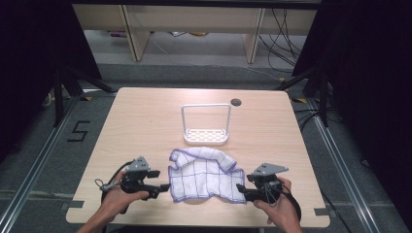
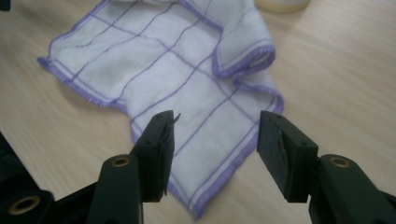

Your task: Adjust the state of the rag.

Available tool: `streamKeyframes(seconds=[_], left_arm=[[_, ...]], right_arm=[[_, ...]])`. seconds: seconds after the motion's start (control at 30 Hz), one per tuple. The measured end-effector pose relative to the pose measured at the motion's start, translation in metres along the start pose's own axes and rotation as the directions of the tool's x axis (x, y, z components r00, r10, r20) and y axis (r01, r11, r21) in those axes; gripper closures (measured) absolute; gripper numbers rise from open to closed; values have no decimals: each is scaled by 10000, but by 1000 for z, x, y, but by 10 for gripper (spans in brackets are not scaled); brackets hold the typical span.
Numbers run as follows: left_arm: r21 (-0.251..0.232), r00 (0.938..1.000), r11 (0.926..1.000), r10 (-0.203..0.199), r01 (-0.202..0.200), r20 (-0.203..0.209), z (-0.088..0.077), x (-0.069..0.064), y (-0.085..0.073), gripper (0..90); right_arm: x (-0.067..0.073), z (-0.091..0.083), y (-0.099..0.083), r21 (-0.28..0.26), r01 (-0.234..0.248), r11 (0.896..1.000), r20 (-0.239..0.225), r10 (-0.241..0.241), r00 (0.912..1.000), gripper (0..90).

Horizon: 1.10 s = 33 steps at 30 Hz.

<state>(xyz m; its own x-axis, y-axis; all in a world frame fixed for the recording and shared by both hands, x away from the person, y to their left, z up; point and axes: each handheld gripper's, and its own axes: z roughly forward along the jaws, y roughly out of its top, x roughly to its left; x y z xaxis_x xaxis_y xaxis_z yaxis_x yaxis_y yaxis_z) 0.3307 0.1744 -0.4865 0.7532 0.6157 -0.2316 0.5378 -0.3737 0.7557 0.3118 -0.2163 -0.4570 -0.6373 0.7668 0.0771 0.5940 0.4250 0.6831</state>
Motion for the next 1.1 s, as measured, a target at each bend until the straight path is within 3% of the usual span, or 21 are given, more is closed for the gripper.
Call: streamKeyframes(seconds=[0.2,0.4,0.47,0.57,0.6,0.67,0.7,0.73,0.77,0.83,0.87,0.9,0.97,1.0,1.1], left_arm=[[519,9977,9976,440,-467,514,17,-23,-9,325],[744,9941,9913,1076,-1084,146,38,-32,-8,324],[1024,9885,9833,1509,-1501,-2,43,-32,-8,356],[1109,9834,9782,1794,-1754,-271,47,-35,-8,451],[1077,9746,9708,2199,-2143,-427,47,-35,-7,519],[1133,9710,9667,2354,-2295,-419,47,-34,-7,552],[1024,9703,9677,2364,-2304,-511,47,-32,-7,640],[1012,9652,9628,2566,-2507,-503,46,-30,-7,694],[1001,9649,9625,2579,-2521,-490,45,-29,-7,748],[979,9636,9616,2621,-2563,-523,44,-28,-6,822],[894,9668,9652,2507,-2457,-491,43,-27,-7,840],[980,9609,9583,2735,-2684,-431,42,-25,-5,850],[945,9602,9579,2760,-2712,-421,39,-25,-5,859],[854,9632,9612,2662,-2623,-374,38,-25,-5,861],[640,9658,9645,2583,-2563,-241,31,-25,-4,862]], right_arm=[[8,5,-18,348,-32,9994,-121,36,9999,478],[9,10,-25,498,28,9988,-74,-24,10000,487],[9,13,-27,514,-8,9987,-36,10,10000,489],[12,14,-27,794,-11,9968,-73,17,10000,491],[12,16,-28,787,67,9969,-58,-62,10000,491],[13,18,-29,713,94,9974,6,-95,10000,491],[14,20,-30,920,191,9956,94,-201,9998,516],[14,20,-30,1111,152,9937,106,-165,9998,550],[13,23,-31,1044,386,9938,195,-409,9990,606],[13,23,-32,1417,538,9884,194,-571,9982,715],[11,24,-34,1390,692,9879,158,-721,9973,774],[11,23,-34,1360,744,9879,119,-767,9970,822],[11,21,-34,1376,964,9858,226,-1004,9947,864],[12,18,-33,1333,836,9875,186,-869,9960,870],[12,8,-29,888,1136,9895,213,-1159,9930,874]])
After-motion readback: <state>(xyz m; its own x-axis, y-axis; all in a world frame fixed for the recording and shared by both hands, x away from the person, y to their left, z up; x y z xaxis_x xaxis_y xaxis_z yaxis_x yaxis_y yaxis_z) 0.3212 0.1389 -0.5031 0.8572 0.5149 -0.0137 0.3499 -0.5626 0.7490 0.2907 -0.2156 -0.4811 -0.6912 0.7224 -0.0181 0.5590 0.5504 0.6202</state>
